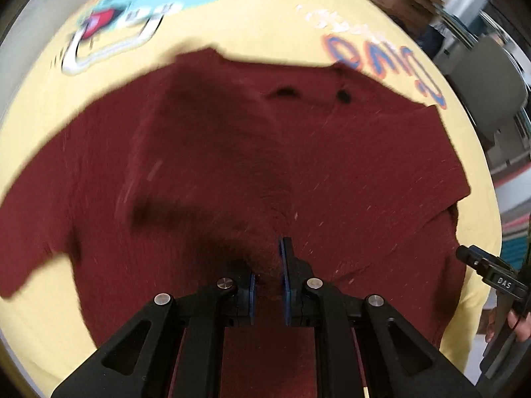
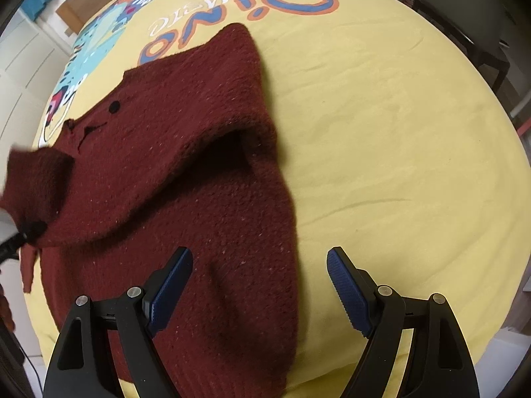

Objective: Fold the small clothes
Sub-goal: 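Grasp the ribbed cuff with the left tool and fold it across the body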

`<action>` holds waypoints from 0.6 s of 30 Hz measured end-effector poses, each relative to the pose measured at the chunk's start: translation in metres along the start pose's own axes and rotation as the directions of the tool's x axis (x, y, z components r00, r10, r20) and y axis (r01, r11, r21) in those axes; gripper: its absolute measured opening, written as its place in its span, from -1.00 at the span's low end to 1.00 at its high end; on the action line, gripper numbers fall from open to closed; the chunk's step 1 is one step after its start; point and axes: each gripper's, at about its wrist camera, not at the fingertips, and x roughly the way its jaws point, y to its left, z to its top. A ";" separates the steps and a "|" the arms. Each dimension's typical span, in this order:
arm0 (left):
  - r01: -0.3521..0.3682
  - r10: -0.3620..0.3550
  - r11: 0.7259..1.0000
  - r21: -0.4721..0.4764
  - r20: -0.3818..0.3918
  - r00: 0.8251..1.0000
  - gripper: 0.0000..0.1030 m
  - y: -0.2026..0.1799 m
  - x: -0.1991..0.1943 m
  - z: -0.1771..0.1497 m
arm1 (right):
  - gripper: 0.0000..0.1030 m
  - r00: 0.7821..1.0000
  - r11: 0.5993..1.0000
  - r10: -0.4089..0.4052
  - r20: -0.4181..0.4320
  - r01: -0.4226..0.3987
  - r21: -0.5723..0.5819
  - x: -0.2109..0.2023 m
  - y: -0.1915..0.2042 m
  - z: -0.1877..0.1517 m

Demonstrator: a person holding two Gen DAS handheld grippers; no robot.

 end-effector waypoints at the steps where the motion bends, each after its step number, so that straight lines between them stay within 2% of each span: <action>1: 0.005 -0.005 1.000 -0.018 -0.014 1.000 -0.75 0.004 0.005 -0.003 | 0.63 1.000 1.000 -0.002 0.000 0.002 -0.003 0.001 0.002 0.000; 3: -0.001 0.000 0.999 -0.042 -0.037 0.999 -0.72 0.011 0.013 -0.005 | 0.63 1.000 1.000 -0.006 -0.003 0.006 -0.006 0.000 0.005 -0.002; 5: 0.007 -0.012 0.998 -0.060 -0.082 0.997 -0.60 0.017 0.022 -0.006 | 0.63 1.000 1.000 -0.006 -0.005 0.006 -0.011 0.000 0.008 -0.005; 6: 0.007 -0.014 0.998 -0.069 -0.096 0.995 -0.58 0.018 0.022 -0.016 | 0.63 1.000 1.000 -0.008 -0.007 0.008 -0.015 0.001 0.009 -0.005; 9: -0.014 0.003 0.995 -0.097 -0.111 0.994 -0.15 0.032 0.019 -0.019 | 0.63 1.000 1.000 -0.011 -0.004 0.011 -0.026 0.000 0.012 -0.006; 11: -0.033 0.020 0.994 -0.104 -0.128 0.992 0.34 0.042 0.016 -0.020 | 0.63 1.000 0.999 -0.016 0.002 0.016 -0.036 -0.001 0.014 -0.006; 13: -0.039 0.022 0.990 -0.133 -0.131 0.991 0.42 0.052 0.012 -0.020 | 0.63 1.000 0.999 -0.020 -0.001 0.020 -0.041 0.001 0.015 -0.006; 15: -0.031 0.010 0.985 -0.170 -0.127 0.992 0.62 0.065 0.006 -0.018 | 0.63 1.000 0.999 -0.020 -0.004 0.020 -0.043 0.002 0.016 -0.006; 17: -0.020 -0.001 0.981 -0.194 -0.105 0.994 0.95 0.074 -0.001 -0.014 | 0.63 1.000 0.999 -0.014 -0.004 0.014 -0.040 0.003 0.018 -0.006; 18: -0.015 -0.003 0.979 -0.205 -0.087 0.996 0.97 0.079 -0.005 -0.011 | 0.63 1.000 0.999 -0.010 -0.006 0.009 -0.040 0.004 0.019 -0.006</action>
